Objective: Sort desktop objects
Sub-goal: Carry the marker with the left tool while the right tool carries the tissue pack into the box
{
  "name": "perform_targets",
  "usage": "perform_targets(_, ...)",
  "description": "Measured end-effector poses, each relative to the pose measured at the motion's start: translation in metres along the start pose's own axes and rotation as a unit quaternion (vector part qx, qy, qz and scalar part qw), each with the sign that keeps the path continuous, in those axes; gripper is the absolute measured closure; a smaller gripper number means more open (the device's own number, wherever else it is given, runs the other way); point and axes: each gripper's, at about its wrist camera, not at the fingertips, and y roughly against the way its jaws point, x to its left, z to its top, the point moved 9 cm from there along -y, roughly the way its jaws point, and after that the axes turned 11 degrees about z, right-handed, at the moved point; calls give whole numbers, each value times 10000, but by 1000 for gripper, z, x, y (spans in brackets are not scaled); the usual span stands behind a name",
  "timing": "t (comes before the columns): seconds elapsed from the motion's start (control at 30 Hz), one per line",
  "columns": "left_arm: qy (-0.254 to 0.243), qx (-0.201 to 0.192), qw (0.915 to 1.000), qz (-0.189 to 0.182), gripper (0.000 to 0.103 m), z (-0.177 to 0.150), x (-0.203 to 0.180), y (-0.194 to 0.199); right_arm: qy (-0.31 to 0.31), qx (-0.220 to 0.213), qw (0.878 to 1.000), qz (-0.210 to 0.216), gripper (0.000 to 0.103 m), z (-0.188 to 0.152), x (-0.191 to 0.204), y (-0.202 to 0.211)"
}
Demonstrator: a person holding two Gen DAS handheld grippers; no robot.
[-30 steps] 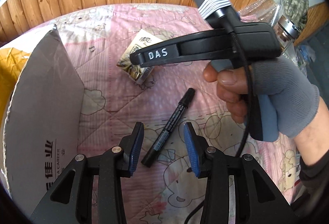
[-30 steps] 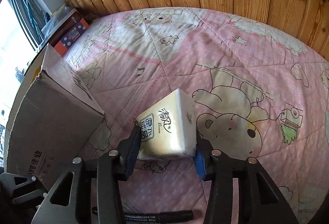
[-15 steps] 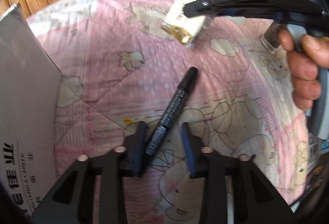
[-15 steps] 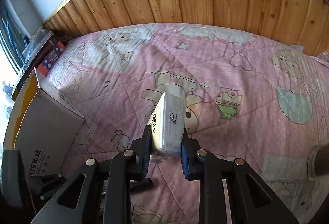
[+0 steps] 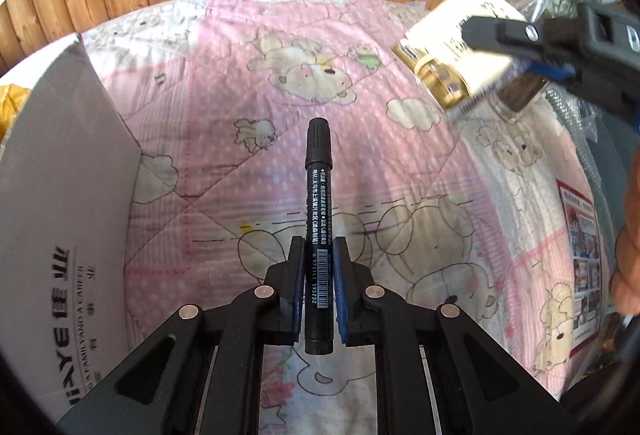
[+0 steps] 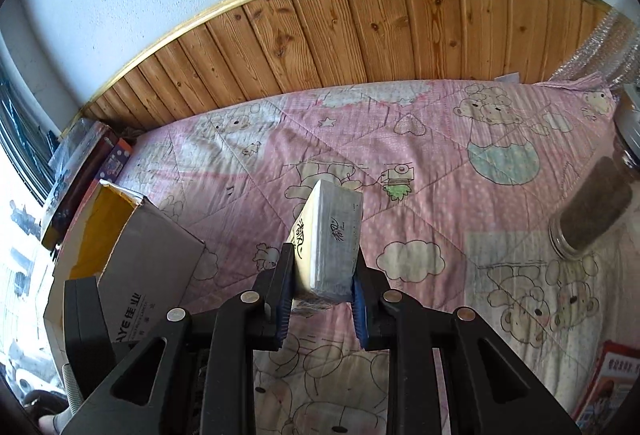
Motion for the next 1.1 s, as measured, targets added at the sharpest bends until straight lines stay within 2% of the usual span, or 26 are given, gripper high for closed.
perform_targets(0.33,12,-267,9996,12,90,0,8,41,-419,-147,9990,80,77,-41,11,31)
perform_targets(0.6,159,-536,9984,-4,90,6,17,73,-77,-334,9991,255,77,-29,49,38)
perform_targets(0.8,77,-684,9975,-136,90,3,21,89,151,-391,9988,260,77,-28,65,43)
perform_targets(1.1,141,-703,9974,-35,90,-7,40,98,351,-430,9980,311,77,-27,84,47)
